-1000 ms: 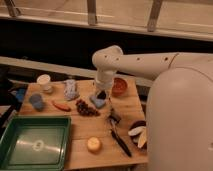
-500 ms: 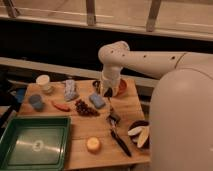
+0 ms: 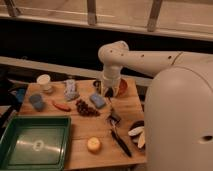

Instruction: Wipe red bowl with eraser

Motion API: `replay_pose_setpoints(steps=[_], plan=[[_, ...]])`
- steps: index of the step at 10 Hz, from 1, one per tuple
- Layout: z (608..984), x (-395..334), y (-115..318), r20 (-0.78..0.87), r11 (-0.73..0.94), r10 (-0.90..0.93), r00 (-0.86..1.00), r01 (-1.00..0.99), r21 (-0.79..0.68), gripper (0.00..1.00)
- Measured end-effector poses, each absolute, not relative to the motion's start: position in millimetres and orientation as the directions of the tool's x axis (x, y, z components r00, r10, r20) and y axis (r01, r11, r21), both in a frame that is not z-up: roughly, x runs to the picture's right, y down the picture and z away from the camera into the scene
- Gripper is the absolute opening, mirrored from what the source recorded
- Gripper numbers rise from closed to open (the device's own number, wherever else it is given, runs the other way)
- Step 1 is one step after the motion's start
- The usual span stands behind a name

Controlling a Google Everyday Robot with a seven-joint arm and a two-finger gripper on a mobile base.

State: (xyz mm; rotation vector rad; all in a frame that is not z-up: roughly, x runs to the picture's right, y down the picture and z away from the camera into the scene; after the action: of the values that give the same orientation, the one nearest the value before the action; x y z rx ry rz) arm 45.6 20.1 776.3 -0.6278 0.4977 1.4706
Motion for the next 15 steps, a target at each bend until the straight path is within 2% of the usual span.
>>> replay_pose_setpoints(steps=[5,8,11,15], plan=[[817.1,87.8,1.3,-0.716,-0.036,0.697,-0.036,-0.999,0.016,0.0],[829.4,98.5,-0.1,-0.675,-0.115,0.733,-0.085,-0.993,0.001,0.0],[825.7,101.1,-4.5,-0.594,-0.206,0.793,-0.136,-0.977,-0.051,0.0],[831.6,105.3,-2.0,-0.597,-0.215,0.788,-0.149,-0.976,-0.04,0.0]])
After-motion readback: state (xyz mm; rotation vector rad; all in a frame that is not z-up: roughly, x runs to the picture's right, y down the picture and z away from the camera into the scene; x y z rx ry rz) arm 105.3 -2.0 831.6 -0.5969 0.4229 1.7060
